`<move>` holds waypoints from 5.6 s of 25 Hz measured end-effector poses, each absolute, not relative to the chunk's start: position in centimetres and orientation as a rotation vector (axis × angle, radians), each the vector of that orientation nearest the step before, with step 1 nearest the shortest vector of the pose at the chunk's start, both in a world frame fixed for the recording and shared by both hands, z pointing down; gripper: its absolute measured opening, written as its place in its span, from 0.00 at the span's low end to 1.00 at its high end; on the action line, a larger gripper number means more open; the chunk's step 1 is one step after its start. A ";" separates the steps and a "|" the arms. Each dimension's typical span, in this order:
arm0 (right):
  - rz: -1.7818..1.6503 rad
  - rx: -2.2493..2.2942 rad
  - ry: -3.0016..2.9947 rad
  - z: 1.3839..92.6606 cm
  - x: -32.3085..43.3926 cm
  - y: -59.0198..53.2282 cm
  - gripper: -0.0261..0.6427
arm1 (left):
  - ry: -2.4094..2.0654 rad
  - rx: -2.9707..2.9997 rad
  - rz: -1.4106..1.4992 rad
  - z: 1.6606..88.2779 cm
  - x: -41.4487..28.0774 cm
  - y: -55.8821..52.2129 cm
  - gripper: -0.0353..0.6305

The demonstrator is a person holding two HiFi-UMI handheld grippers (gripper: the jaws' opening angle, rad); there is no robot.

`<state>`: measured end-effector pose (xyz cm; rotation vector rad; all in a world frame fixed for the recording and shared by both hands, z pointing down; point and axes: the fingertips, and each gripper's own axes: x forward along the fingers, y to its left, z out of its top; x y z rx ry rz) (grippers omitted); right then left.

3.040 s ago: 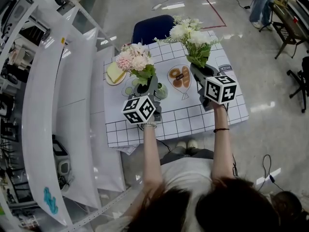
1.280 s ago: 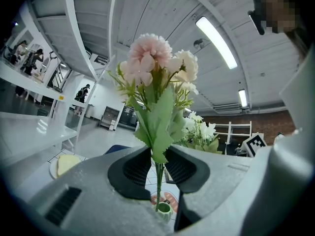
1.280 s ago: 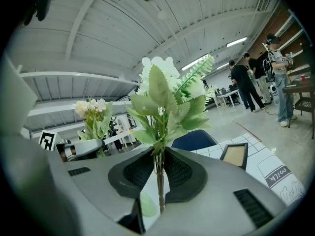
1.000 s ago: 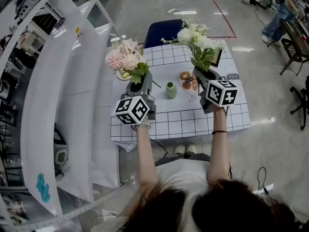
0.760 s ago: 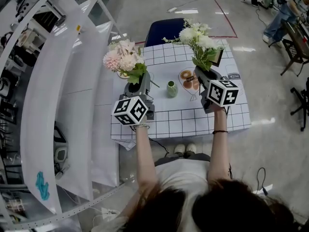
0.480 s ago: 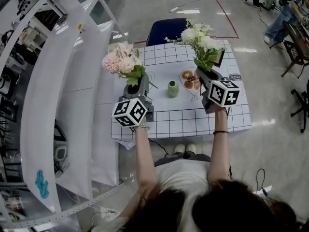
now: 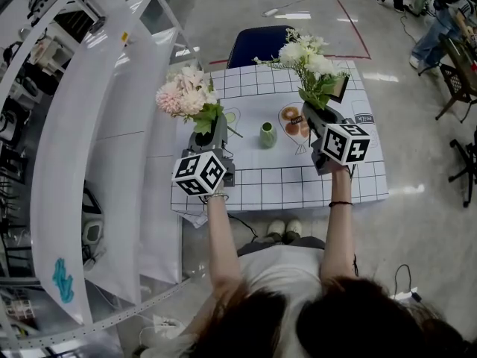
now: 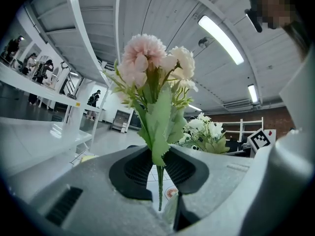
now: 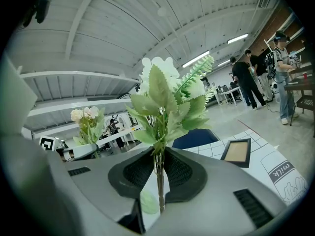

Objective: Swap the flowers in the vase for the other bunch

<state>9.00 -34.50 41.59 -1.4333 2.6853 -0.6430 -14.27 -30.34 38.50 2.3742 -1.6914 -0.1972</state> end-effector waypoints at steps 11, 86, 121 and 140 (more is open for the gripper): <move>-0.638 -1.407 2.712 41.6 8.9 -34.3 0.12 | -1.684 2.360 -0.193 38.9 -13.7 -30.0 0.17; -0.359 -1.196 2.664 39.8 -2.8 -35.5 0.12 | -1.686 2.269 -0.133 42.4 -22.3 -28.4 0.17; -0.340 -1.214 2.774 44.4 -2.9 -34.2 0.12 | -1.609 2.297 -0.089 44.0 -20.0 -29.1 0.17; -0.293 -1.279 2.915 46.7 -2.8 -33.3 0.12 | -1.585 2.292 -0.088 44.8 -19.2 -29.0 0.17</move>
